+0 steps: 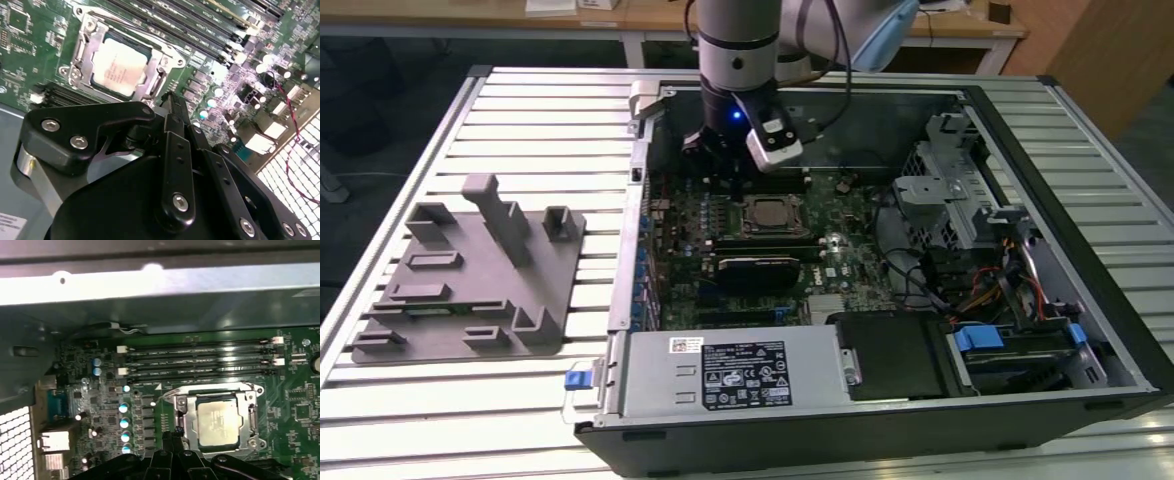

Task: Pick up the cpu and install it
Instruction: 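Install the first cpu locking lever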

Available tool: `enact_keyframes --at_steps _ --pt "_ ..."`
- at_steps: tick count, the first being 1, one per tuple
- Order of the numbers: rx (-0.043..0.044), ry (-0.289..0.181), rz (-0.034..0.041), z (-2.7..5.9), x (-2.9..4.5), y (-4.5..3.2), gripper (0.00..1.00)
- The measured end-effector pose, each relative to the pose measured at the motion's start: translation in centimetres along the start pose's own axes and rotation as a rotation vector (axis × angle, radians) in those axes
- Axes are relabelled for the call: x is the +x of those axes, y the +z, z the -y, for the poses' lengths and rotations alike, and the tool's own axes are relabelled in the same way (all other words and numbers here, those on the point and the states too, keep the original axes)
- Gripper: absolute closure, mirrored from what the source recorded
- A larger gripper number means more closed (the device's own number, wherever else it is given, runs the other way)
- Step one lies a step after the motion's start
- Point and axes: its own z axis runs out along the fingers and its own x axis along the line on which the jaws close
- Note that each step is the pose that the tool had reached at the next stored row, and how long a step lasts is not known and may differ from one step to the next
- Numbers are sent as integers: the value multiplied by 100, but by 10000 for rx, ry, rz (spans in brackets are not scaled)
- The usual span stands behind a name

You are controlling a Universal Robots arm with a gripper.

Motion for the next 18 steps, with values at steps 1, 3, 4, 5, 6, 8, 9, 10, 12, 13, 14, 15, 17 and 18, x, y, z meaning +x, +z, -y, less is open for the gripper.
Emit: enact_keyframes --at_steps 1,3,4,5,6,8,9,10,12,13,14,15,17,18 --pt "-46 1 -4 1 13 0 89" --pt "-170 4 -12 3 37 0 89" --pt "-244 6 -19 4 47 -1 89" --pt "-329 8 -26 5 57 -1 89" --pt "-415 9 -32 7 65 -1 89" --pt "-554 14 -44 8 84 -2 89" --pt "-623 16 -49 10 93 -2 89" --pt "-699 17 -55 10 103 -2 89" --pt "-808 18 -64 12 112 -3 89" --pt "-877 20 -70 12 117 -3 89" --pt "-962 22 -76 13 120 -3 89" --pt "-1053 26 -82 13 124 -3 89" --pt "-1198 30 -95 14 132 -3 89" --pt "-1246 30 -99 14 136 -3 89"
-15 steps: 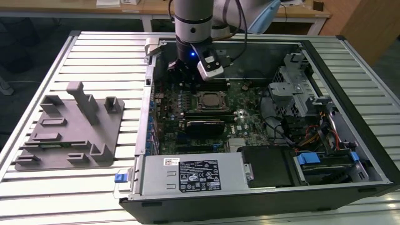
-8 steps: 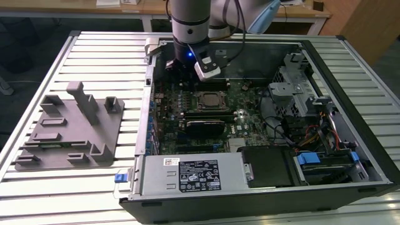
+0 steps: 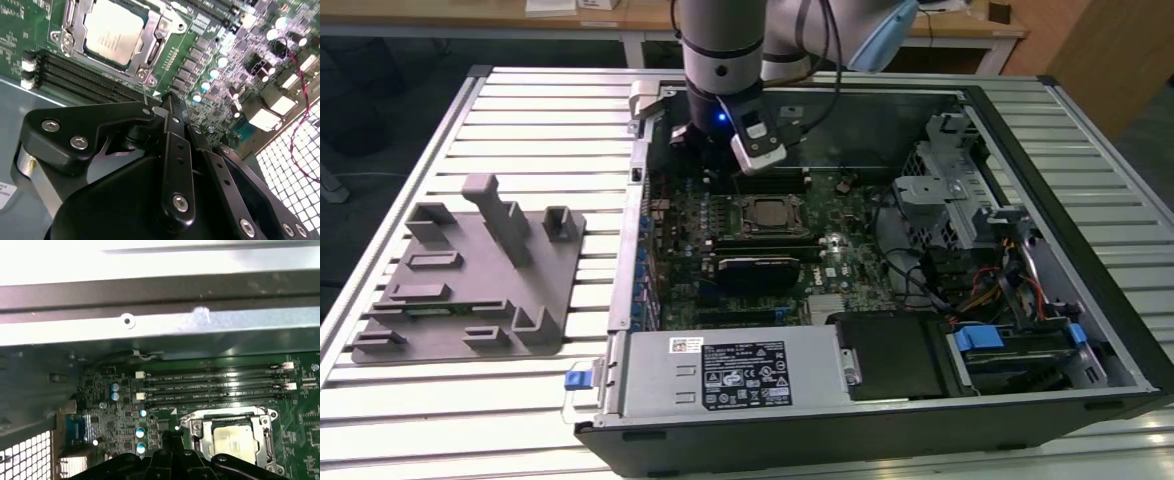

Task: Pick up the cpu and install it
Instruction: 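Install the first cpu locking lever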

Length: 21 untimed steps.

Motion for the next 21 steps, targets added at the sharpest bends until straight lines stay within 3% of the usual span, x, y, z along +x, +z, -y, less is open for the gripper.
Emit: enact_keyframes --at_steps 5,11,15,21 --pt "-219 5 -17 2 21 0 89" --pt "-726 17 -58 3 34 -1 89" --pt "-979 23 -78 3 36 -1 89" --pt "-1031 25 -82 3 36 -1 89"
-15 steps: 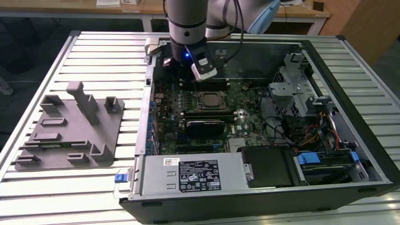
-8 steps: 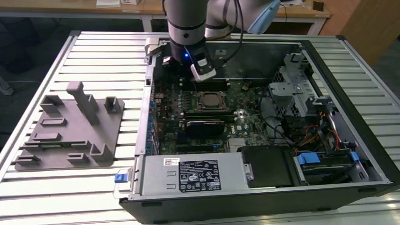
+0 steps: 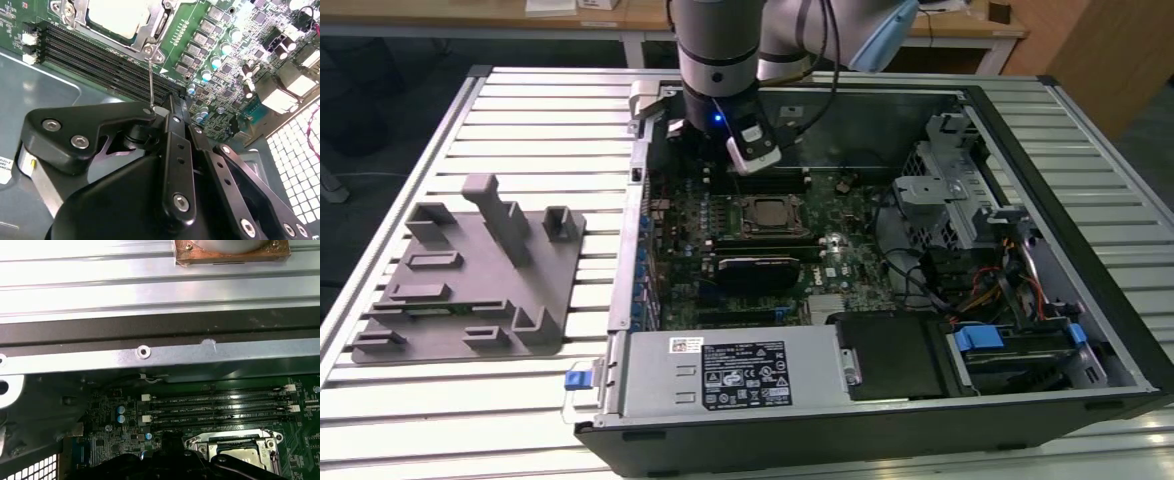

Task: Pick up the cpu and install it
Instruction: 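Install the first cpu locking lever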

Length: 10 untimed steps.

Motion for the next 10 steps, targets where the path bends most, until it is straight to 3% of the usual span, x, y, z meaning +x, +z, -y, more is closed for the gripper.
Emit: enact_keyframes --at_steps 10 --pt "-1 0 0 -10 -122 3 89"
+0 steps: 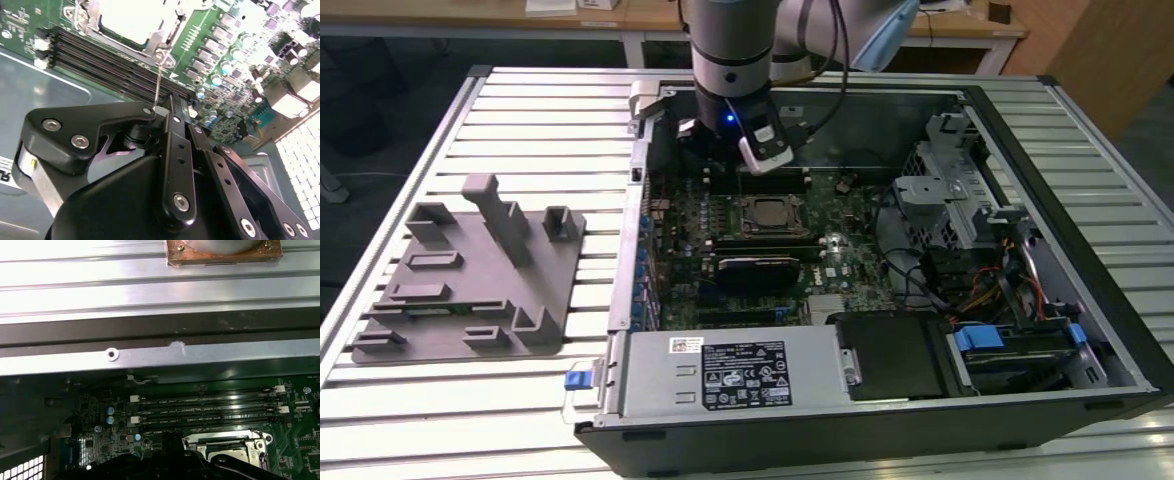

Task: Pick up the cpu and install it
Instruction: 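Install the first cpu locking lever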

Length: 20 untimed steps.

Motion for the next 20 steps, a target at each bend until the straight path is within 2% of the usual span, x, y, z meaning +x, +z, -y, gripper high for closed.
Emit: enact_keyframes --at_steps 11,20 --pt "1 0 -1 -16 -200 4 89" --pt "1 0 0 -18 -222 6 89"
